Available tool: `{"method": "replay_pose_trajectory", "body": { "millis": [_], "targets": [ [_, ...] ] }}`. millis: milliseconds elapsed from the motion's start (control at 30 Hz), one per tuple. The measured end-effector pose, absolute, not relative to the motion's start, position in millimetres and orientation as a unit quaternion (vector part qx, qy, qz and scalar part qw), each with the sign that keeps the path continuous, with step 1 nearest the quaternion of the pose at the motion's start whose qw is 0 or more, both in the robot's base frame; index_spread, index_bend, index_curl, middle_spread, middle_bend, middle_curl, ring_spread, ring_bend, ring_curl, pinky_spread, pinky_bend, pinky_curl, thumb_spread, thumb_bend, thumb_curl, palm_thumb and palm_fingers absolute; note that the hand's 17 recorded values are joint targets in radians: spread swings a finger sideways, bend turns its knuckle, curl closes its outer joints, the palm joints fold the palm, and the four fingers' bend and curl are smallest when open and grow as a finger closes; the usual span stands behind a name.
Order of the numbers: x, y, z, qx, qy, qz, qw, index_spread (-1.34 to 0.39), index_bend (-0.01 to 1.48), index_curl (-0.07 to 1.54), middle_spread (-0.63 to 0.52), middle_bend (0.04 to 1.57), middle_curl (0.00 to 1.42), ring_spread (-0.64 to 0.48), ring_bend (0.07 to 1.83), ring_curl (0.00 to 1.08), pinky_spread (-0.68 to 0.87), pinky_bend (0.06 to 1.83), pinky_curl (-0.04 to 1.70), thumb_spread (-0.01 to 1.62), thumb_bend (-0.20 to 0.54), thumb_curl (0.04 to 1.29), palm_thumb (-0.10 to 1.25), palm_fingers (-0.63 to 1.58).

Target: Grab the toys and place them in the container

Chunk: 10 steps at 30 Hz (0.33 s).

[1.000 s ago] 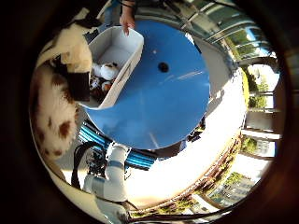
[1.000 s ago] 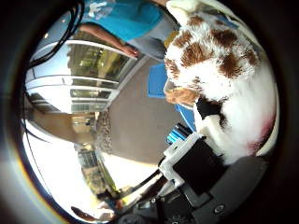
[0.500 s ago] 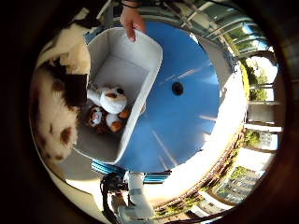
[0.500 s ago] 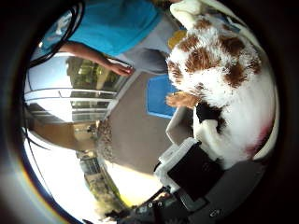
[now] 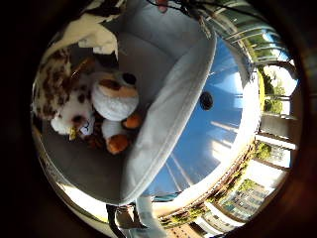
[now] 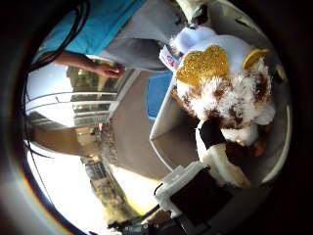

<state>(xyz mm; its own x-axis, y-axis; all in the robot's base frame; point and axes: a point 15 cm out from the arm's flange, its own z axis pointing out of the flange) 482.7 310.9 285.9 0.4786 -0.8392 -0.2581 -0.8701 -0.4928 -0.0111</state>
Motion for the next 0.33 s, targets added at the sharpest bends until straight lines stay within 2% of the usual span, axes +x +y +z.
{"method": "replay_pose_trajectory", "body": {
  "millis": [133,333],
  "targets": [
    [474.5,307.8,306.0,-0.863,0.488,0.108,0.075,-0.5,0.12,0.66,0.05,0.19,0.42,0.25,0.48,0.31,0.39,0.73,0.39,1.14,-0.027,0.55,0.65,-0.12],
    [440.8,283.0,381.5,-0.873,0.468,0.097,0.091,-0.45,0.14,0.52,0.05,0.16,0.37,0.26,0.41,0.29,0.41,0.63,0.33,1.14,-0.026,0.51,0.66,-0.08]
  ]
}}
